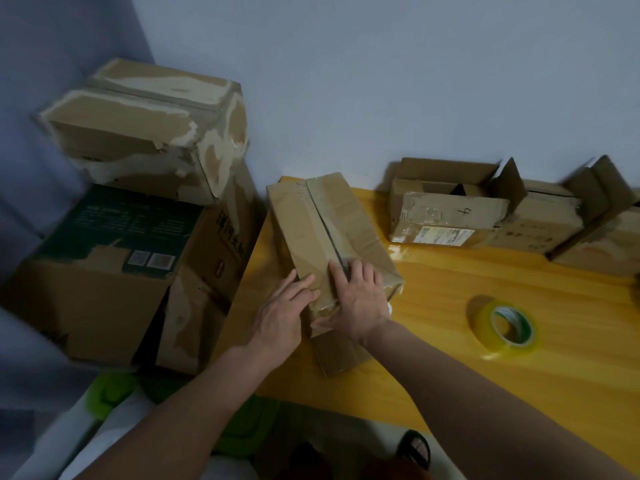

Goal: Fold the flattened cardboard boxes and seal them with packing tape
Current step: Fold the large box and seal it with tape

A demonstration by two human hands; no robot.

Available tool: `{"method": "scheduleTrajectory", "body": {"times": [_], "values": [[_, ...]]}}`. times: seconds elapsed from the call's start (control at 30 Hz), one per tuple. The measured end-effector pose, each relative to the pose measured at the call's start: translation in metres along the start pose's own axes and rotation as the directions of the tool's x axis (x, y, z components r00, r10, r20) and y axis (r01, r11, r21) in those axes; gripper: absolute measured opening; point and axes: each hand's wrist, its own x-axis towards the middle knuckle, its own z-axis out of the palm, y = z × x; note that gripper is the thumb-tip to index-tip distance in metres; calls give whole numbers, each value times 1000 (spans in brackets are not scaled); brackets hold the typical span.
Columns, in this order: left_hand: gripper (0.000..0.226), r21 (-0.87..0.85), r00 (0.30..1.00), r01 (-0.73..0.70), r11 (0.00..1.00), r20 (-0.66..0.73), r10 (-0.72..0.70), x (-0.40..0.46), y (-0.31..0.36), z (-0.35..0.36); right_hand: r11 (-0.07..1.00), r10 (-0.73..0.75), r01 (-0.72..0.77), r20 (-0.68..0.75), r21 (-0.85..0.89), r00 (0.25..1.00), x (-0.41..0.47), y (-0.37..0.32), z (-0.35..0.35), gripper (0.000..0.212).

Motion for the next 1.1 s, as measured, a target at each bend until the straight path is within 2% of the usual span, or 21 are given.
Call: {"method": "scheduleTrajectory", "body": {"times": [0.07,0.17,0.3,0.53,0.6,0.73,0.83,1.0,1.1], "values": [[40,-23,1000,-3,1000,-2,3,-6,-3,5,996,-89,89,-12,-10,996,-1,13,-3,104],[48,-13,999,-13,1000,-40,12,-10,-5,12,961,-259,257,-11,-101,966,2,52,-6,91],[29,74,995,-36,997,-95,43,3,-1,18,941,-322,326,58,-94,945,8,110,-3,86],[41,113,999,-1,994,40,-3,11,-6,1,894,-447,445,80,44,891,19,135,-2,79],[43,184,999,2,983,38,-9,12,-7,-6,879,-476,472,67,69,877,17,133,-2,80],[88,369,995,-76,926,87,47,40,24,-3,887,-437,430,7,170,899,10,125,11,90],[83,424,973,-134,896,228,38,65,45,17,862,-483,480,-24,161,875,13,127,17,85],[70,480,961,-236,845,247,128,71,38,32,757,-652,654,-69,12,755,36,159,8,72],[76,516,953,-253,818,276,121,72,39,34,776,-628,630,-96,-5,772,41,156,14,78]]}}
